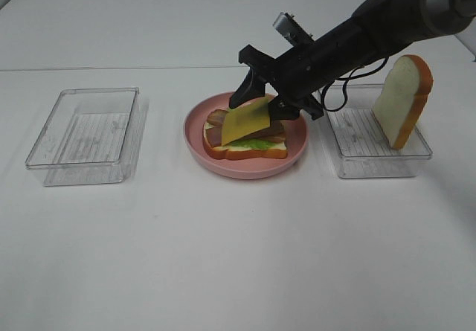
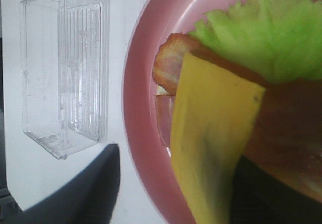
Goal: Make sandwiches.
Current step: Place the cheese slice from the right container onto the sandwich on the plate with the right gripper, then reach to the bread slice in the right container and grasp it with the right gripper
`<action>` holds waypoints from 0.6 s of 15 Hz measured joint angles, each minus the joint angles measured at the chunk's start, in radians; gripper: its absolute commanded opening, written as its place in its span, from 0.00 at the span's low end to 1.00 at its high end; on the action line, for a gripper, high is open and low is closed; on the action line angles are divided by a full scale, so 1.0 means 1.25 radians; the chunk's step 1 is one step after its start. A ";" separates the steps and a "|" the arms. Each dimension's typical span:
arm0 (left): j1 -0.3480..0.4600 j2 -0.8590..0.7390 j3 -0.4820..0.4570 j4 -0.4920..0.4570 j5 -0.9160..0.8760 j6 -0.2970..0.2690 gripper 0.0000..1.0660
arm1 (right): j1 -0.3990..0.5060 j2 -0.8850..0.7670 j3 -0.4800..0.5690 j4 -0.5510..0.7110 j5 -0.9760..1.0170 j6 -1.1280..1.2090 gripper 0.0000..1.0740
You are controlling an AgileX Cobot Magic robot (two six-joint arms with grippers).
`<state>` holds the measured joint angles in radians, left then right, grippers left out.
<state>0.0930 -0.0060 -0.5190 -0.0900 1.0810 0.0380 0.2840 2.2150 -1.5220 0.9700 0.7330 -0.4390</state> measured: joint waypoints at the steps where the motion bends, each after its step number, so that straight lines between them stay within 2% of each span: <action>1: 0.000 0.000 0.000 0.000 0.000 0.000 0.94 | 0.000 -0.021 -0.013 -0.050 0.000 0.026 0.64; 4: 0.000 0.000 0.000 0.000 0.000 0.000 0.94 | 0.000 -0.063 -0.019 -0.146 0.000 0.077 0.74; 5: 0.000 0.000 0.000 0.000 0.000 0.000 0.94 | 0.000 -0.086 -0.034 -0.258 0.014 0.135 0.83; 8: 0.000 0.000 0.000 0.000 -0.001 0.000 0.94 | 0.000 -0.119 -0.070 -0.378 0.060 0.203 0.84; 9: 0.000 0.000 0.000 0.000 -0.001 0.000 0.94 | 0.000 -0.168 -0.130 -0.490 0.106 0.265 0.84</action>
<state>0.0930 -0.0060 -0.5190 -0.0900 1.0800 0.0380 0.2840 2.0050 -1.6840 0.3580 0.8650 -0.1080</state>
